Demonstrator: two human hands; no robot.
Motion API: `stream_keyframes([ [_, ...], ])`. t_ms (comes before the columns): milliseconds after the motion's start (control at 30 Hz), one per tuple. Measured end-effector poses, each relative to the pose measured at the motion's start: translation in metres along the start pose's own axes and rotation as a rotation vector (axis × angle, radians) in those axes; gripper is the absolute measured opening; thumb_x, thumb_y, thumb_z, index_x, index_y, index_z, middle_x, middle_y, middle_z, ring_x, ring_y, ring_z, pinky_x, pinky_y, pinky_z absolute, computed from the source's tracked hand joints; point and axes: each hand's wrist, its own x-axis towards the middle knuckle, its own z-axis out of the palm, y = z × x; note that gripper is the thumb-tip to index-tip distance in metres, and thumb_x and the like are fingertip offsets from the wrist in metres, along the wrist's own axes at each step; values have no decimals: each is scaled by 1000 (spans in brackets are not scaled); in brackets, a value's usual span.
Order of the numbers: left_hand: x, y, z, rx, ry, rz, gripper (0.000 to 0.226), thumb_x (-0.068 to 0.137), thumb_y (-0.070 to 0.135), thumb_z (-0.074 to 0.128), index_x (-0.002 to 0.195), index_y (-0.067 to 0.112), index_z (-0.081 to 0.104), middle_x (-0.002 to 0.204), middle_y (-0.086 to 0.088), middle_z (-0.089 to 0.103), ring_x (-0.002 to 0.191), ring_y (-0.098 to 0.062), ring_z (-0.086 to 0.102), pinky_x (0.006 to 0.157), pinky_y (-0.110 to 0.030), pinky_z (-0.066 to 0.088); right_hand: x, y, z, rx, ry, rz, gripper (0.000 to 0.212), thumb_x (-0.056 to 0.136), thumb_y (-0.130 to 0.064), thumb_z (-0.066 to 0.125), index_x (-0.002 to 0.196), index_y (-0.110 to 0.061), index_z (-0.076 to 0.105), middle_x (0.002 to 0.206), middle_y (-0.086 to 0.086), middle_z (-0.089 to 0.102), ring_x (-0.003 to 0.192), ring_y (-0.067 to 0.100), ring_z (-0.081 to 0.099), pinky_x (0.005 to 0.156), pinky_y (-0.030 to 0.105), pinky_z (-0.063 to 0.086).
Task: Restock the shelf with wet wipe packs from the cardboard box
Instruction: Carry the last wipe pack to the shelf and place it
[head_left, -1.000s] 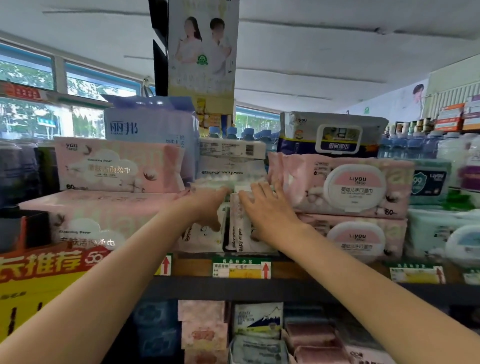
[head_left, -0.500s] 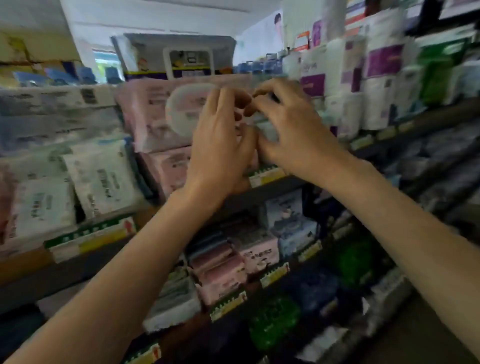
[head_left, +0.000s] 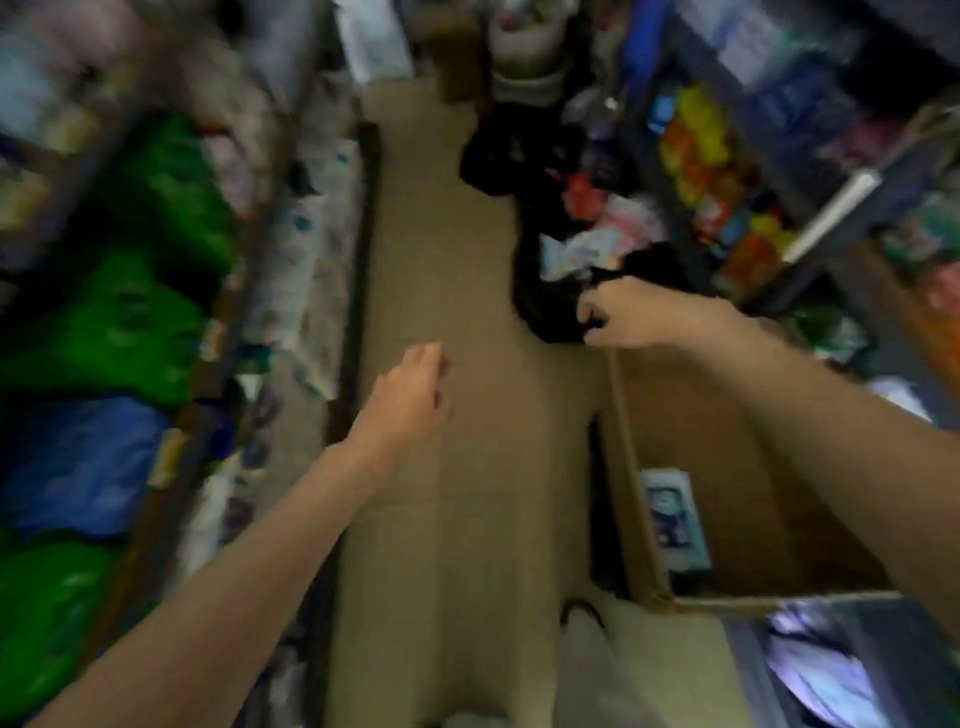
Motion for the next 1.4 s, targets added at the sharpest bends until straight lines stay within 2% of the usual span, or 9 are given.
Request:
stream_keyframes([
  [167,72,62,147,-24,-314,-4,37,87,4,51,124,0,47,123,-16,53,91,-27,56,83,-28,40,-14,152,116,73,-381,263,33,93,-16,50,118,3,60,123,18,59,111,32,58,93,37,48],
  [300,92,92,230,50,-518,65,44,88,2,45,132,2,39,136,-15,44,117,-31,52,94,-35,42,-13,202,213,402,-524,391,29,93,-9,51,120,0,53,122,18,56,93,18,55,72,22,45],
  [500,114,98,284,29,-494,58,39,90,0,42,129,-1,41,130,-17,48,109,-34,55,86,-30,36,31,209,329,1006,-328,627,76,77,-9,74,137,-6,28,128,12,49,112,22,52,90,33,47],
  [633,125,88,306,-53,-345,4,33,90,1,43,123,2,46,123,-13,53,103,-28,58,76,-21,38,65,188,384,881,-290,758,108,60,-42,83,143,-25,16,141,8,29,123,29,37,101,46,40],
  [833,119,86,318,-64,-326,4,33,87,0,44,119,4,48,119,-12,53,103,-26,57,81,-28,41,69,182,395,699,-228,863,98,62,-48,79,138,-31,18,138,16,20,121,40,31,99,53,34],
  [1033,122,127,295,-223,-538,-92,57,87,17,59,136,9,32,137,-11,44,121,-24,47,89,-22,37,39,237,284,1145,84,892,88,40,-55,73,112,-39,27,124,11,47,107,34,54,86,49,51],
  [1133,133,172,250,-589,-630,-218,83,81,23,69,145,13,16,139,-1,40,115,-12,51,84,-14,43,37,239,173,1108,304,616,73,64,-37,77,119,-24,31,111,2,49,101,19,54,79,27,49],
  [1267,145,195,156,-1003,-360,-134,43,76,2,72,112,17,55,105,3,66,72,8,65,61,-8,52,29,179,29,874,460,249,75,64,-46,76,122,-23,35,105,-2,42,101,15,45,84,25,43],
  [1400,119,152,43,-1176,-128,-162,58,60,13,80,114,18,60,102,3,72,85,-7,70,69,-21,57,13,97,-86,1358,398,-21,46,81,-55,56,118,-31,41,103,-3,55,83,13,56,66,24,51],
])
